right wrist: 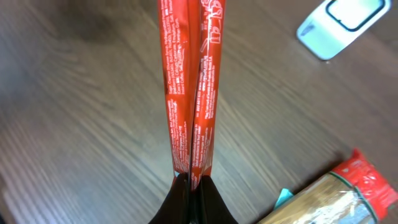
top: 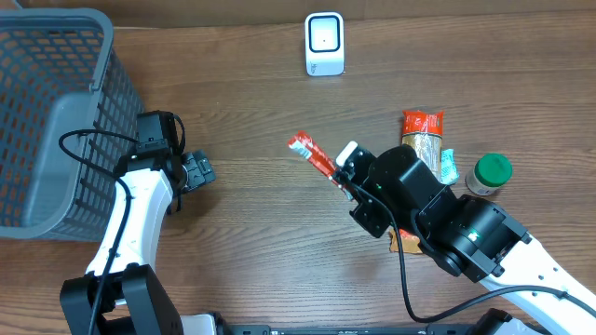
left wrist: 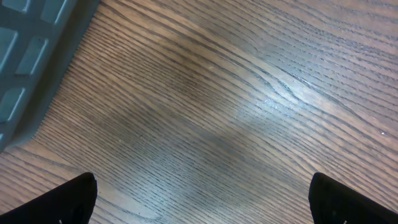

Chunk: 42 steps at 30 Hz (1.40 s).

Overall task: Scan the item barcode
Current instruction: 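Lift the red stick packet and carry it up to the scanner, then hold the red stick packet in front of the scanner window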

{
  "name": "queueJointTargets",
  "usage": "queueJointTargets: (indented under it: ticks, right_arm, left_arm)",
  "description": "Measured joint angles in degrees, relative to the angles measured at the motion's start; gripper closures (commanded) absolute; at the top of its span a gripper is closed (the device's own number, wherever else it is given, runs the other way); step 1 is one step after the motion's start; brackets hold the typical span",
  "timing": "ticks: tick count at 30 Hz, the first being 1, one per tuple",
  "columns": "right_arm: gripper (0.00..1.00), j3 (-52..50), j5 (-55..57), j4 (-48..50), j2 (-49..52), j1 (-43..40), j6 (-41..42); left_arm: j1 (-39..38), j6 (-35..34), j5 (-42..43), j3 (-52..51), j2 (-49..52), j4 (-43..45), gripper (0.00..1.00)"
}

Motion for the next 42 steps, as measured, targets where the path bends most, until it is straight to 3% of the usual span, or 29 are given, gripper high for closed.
queueJointTargets:
  ticks: [5, 14, 26, 30, 35, 42]
  right_arm:
    - [0.97, 6.78, 1.46, -5.07, 2.86, -2.89, -0.17]
    - [0.97, 41.94, 7.23, -19.43, 21.59, -7.58, -5.62]
    - [0.97, 45.35, 31.28, -0.02, 46.58, -8.96, -25.66]
    - [0.97, 45.20, 42.42, 10.75, 53.20, -8.98, -33.59]
    - [0.97, 45.22, 53.68, 28.52, 59.69, -8.98, -43.56]
    - [0.97, 45.20, 60.17, 39.95, 65.35, -9.03, -54.25]
  left_arm:
    - [0.00, 0.00, 0.00, 0.00, 0.00, -0.02, 0.00]
    - [0.00, -0.02, 0.02, 0.00, 0.00, -0.02, 0.00]
    - [0.00, -0.02, 0.00, 0.00, 0.02, 0.00, 0.00]
    - [0.00, -0.02, 0.00, 0.00, 0.00, 0.02, 0.00]
    - [0.00, -0.02, 0.00, 0.00, 0.00, 0.00, 0.00]
    - [0.00, 0.00, 0.00, 0.02, 0.00, 0.02, 0.00]
